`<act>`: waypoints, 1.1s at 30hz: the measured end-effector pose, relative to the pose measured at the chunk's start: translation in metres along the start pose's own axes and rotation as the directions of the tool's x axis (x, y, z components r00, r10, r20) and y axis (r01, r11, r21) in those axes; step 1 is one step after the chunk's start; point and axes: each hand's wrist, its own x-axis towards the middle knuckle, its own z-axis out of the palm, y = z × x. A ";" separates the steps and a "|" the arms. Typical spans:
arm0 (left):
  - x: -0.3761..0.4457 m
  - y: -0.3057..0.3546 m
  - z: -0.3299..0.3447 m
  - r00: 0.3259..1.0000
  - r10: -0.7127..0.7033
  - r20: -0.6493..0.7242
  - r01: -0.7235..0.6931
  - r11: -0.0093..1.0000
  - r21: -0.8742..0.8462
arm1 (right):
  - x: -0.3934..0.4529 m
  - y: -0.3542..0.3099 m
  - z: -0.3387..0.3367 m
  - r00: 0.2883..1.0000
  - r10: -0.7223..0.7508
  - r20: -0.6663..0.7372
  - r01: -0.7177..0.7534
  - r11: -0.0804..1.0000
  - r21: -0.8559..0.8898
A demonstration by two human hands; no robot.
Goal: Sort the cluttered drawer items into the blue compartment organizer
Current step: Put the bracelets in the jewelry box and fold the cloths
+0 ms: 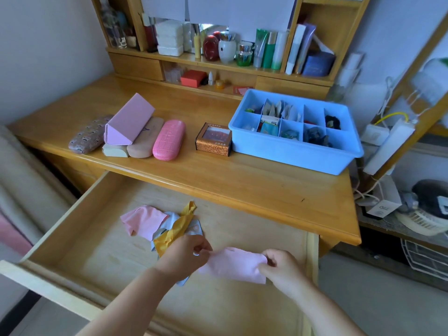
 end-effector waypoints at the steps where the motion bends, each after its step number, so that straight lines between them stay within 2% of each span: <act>1: -0.004 0.002 -0.001 1.000 0.007 -0.014 -0.007 1.000 -0.029 | -0.006 -0.006 -0.003 1.000 -0.011 -0.008 0.011 0.997 0.076; 3: -0.008 0.006 -0.001 0.999 0.004 -0.040 -0.008 0.996 -0.090 | -0.017 -0.020 -0.011 0.998 -0.051 -0.038 0.058 0.978 0.203; 5: -0.013 0.011 -0.003 0.999 0.006 -0.032 -0.008 0.997 -0.081 | -0.025 -0.035 -0.016 0.990 -0.136 -0.046 0.143 0.961 0.239; 8: -0.022 0.021 -0.002 0.992 0.103 0.071 -0.096 0.991 -0.095 | -0.033 -0.053 -0.017 0.959 -0.281 0.021 0.278 0.956 0.092; 11: -0.028 0.040 0.000 0.959 0.226 0.171 -0.191 0.961 -0.200 | -0.037 -0.068 -0.016 0.934 -0.332 0.132 0.348 0.930 -0.119; 14: -0.030 0.053 -0.005 0.959 0.238 0.156 -0.183 0.935 -0.304 | -0.040 -0.078 -0.022 0.936 -0.307 0.173 0.330 0.936 -0.126; 18: -0.035 0.057 -0.011 0.956 0.188 0.227 -0.024 0.818 -0.575 | -0.038 -0.079 -0.032 0.955 -0.254 0.152 0.246 0.967 0.069; 21: -0.036 0.060 -0.013 0.962 0.175 0.211 0.009 0.748 -0.663 | -0.037 -0.070 -0.035 0.969 -0.176 0.175 0.148 0.976 0.161; 23: -0.036 0.058 -0.014 0.972 0.156 0.176 0.009 0.723 -0.690 | -0.036 -0.059 -0.034 0.974 -0.138 0.177 0.110 0.981 0.160; 25: -0.036 0.053 -0.016 0.976 0.138 0.171 0.016 0.732 -0.681 | -0.033 -0.049 -0.033 0.980 -0.117 0.161 0.076 0.968 0.240; 29: -0.035 0.049 -0.012 0.960 0.127 0.251 0.074 0.747 -0.660 | -0.032 -0.045 -0.030 0.980 -0.138 0.140 0.100 0.963 0.250; 33: -0.024 0.049 -0.010 0.988 0.061 0.139 0.039 0.781 -0.624 | -0.021 -0.048 -0.027 0.987 -0.125 0.096 0.100 0.967 0.233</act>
